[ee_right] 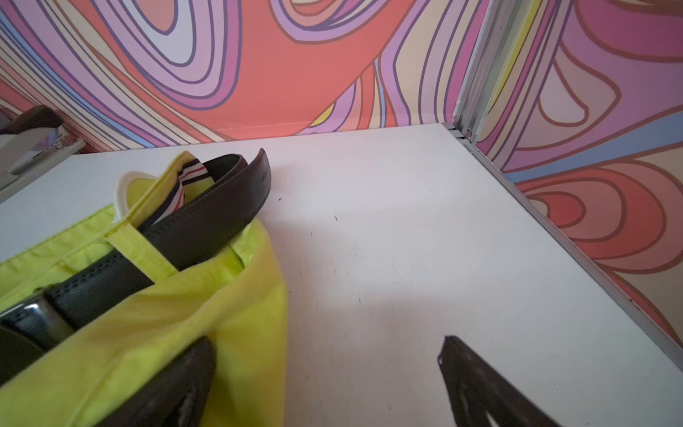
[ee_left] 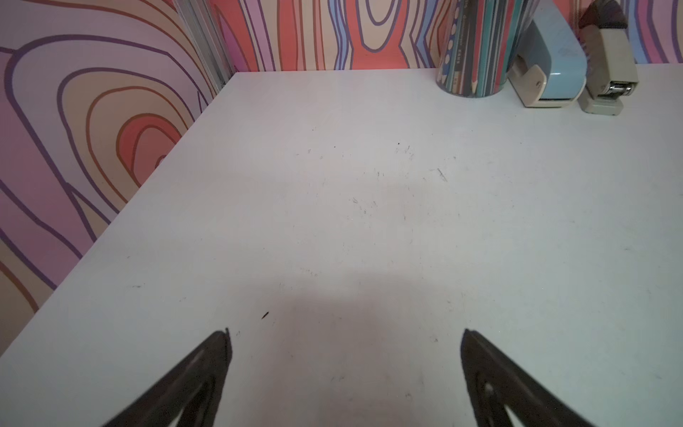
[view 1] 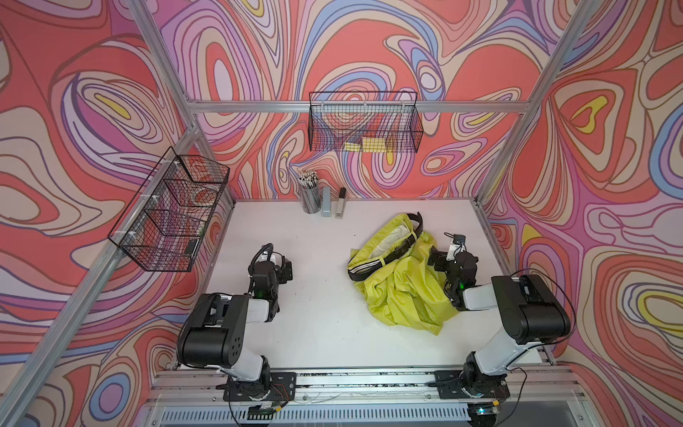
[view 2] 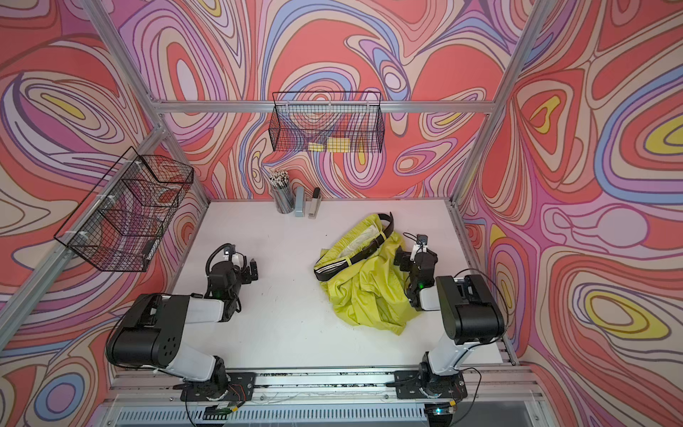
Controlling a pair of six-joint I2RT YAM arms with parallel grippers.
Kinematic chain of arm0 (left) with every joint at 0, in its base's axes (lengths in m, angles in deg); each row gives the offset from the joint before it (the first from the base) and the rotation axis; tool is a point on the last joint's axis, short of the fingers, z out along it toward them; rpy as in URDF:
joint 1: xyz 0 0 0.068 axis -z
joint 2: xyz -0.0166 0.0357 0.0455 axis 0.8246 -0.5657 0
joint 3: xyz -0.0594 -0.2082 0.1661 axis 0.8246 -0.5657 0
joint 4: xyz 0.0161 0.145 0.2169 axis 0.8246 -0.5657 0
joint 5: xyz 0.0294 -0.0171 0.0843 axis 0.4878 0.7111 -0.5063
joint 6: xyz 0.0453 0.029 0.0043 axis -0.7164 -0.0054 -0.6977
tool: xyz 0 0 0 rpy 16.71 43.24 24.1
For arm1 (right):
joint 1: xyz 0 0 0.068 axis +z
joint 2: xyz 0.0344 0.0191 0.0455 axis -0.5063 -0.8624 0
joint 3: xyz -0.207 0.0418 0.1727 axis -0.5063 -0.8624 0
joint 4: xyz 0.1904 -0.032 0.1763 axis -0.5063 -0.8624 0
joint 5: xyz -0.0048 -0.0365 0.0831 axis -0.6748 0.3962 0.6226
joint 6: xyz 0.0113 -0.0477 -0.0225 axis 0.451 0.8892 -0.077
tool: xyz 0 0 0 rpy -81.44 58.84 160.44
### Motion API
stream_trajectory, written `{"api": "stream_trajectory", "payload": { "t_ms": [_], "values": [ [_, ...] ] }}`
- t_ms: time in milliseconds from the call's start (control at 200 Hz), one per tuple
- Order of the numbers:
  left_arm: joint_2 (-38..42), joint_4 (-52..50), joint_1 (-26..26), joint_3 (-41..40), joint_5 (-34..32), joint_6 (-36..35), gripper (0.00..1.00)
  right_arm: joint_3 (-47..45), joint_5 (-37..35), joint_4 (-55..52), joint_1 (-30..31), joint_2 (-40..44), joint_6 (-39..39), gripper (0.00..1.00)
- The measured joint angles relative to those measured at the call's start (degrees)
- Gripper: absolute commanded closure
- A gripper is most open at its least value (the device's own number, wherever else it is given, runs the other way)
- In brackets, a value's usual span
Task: Remove the belt from the trousers
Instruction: Adjust the trousers at the center of the board.
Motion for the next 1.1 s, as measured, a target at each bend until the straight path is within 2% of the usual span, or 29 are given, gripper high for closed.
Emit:
{"api": "stream_trajectory", "payload": {
  "t_ms": [1097],
  "values": [
    [0.15, -0.28, 0.07, 0.33, 0.66, -0.57, 0.0, 0.02, -0.02, 0.15, 0.0, 0.0, 0.0, 0.02]
  ]
}}
